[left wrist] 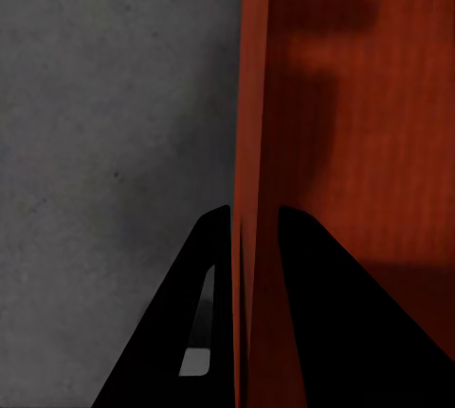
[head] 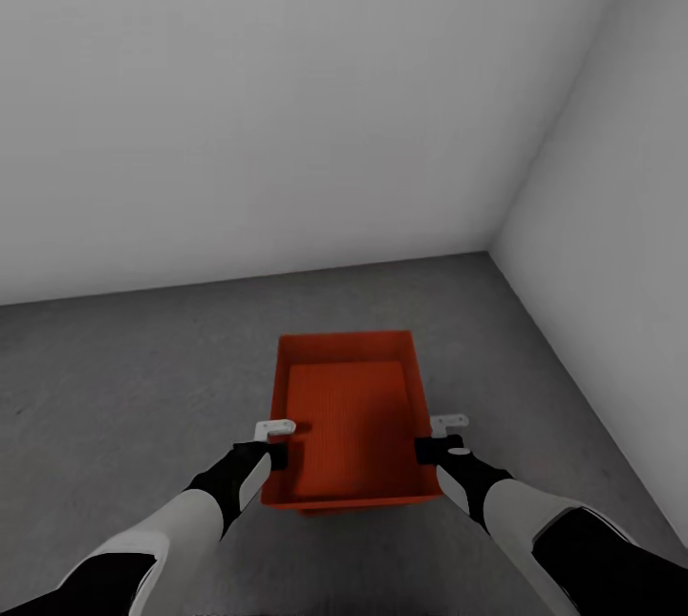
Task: Move the two storage containers from the living room to the garage. In the garage, place one container on the floor and stack the other container on top of it (either order is fine).
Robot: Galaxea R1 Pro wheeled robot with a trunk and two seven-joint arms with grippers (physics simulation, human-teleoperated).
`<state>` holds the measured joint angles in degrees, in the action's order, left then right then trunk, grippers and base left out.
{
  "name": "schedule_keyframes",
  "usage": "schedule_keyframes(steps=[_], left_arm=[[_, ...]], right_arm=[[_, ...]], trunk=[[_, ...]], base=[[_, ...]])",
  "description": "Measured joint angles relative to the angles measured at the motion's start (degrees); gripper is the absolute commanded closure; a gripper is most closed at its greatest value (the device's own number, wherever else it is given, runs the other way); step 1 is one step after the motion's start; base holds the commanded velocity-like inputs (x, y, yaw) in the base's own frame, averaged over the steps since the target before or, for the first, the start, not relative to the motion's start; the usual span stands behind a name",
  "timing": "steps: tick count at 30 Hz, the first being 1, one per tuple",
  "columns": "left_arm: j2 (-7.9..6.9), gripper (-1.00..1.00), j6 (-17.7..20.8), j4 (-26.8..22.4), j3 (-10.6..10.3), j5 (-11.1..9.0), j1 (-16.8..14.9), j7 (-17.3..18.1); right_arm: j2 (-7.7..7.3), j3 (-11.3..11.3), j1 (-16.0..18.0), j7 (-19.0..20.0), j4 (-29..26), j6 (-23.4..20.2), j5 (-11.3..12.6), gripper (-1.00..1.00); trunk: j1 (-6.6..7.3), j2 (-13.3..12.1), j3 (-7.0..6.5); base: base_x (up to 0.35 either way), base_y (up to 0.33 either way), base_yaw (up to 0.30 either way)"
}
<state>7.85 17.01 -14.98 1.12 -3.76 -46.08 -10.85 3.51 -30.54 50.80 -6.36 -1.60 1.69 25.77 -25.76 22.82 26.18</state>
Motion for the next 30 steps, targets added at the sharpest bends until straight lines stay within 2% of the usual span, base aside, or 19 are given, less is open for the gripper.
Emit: schedule_keyframes(steps=[13, 30], left_arm=[[0.0, 1.0, 0.04, 0.0, -0.04, 0.0, -0.03, -0.01], [0.08, 1.0, 0.36, -0.01, -0.13, -0.02, -0.01, -0.22]], right_arm=[[0.0, 0.04, -0.01, -0.02, -0.02, 0.0, 0.0, 1.0], [0.0, 0.23, -0.01, 0.22, 0.33, 0.01, -0.01, 1.0]], trunk=[[0.0, 0.0, 1.11], [0.0, 0.01, 1.19]], base=[[0.0, 0.0, 0.0], [0.0, 0.0, 0.0]])
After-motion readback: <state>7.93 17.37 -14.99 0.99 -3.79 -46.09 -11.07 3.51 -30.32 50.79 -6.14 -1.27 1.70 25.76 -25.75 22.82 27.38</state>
